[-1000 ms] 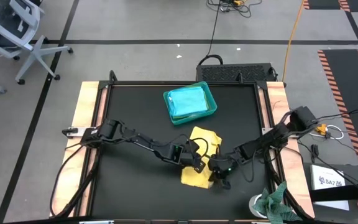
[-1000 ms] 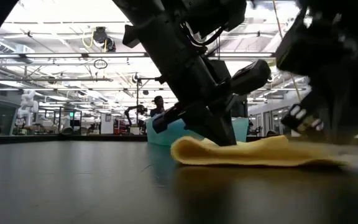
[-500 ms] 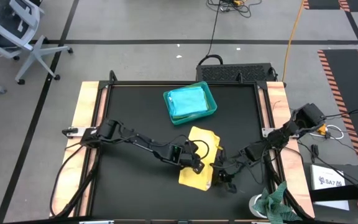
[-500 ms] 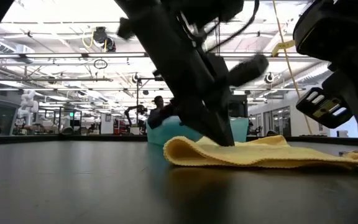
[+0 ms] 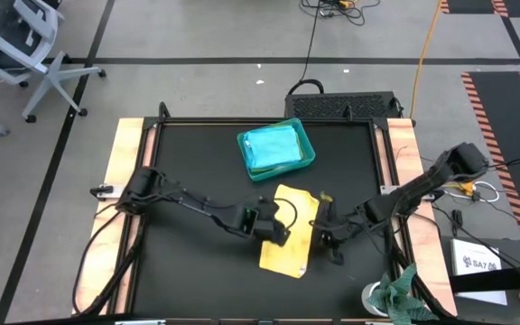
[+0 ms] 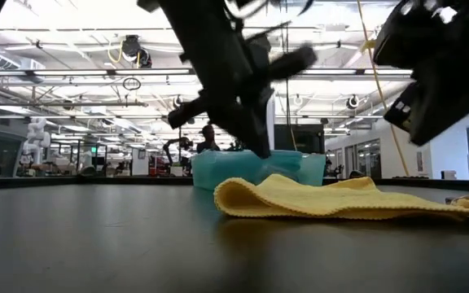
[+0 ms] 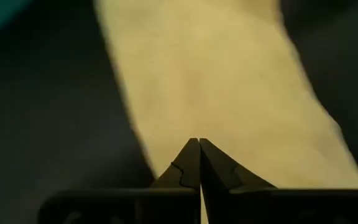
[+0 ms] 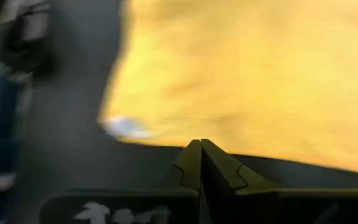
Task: Fold microfiber towels
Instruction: Fold the yellow microfiber towel
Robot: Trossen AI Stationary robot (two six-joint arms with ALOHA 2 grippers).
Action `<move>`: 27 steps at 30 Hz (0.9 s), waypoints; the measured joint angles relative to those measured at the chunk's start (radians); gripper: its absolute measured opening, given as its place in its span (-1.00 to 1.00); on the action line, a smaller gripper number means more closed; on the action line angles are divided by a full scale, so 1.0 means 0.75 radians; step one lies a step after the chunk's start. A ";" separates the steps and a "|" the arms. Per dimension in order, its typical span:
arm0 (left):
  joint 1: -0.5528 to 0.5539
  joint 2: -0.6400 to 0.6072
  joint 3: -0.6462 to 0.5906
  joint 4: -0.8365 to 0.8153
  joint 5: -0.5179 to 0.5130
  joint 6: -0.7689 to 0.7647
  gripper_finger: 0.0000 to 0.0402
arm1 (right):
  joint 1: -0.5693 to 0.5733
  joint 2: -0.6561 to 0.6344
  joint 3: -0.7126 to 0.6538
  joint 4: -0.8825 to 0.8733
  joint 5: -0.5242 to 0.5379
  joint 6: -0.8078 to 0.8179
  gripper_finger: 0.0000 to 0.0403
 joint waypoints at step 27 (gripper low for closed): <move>0.471 0.004 0.002 0.093 0.459 0.488 -0.86 | -0.419 -0.160 -0.001 -0.374 0.211 0.206 -0.36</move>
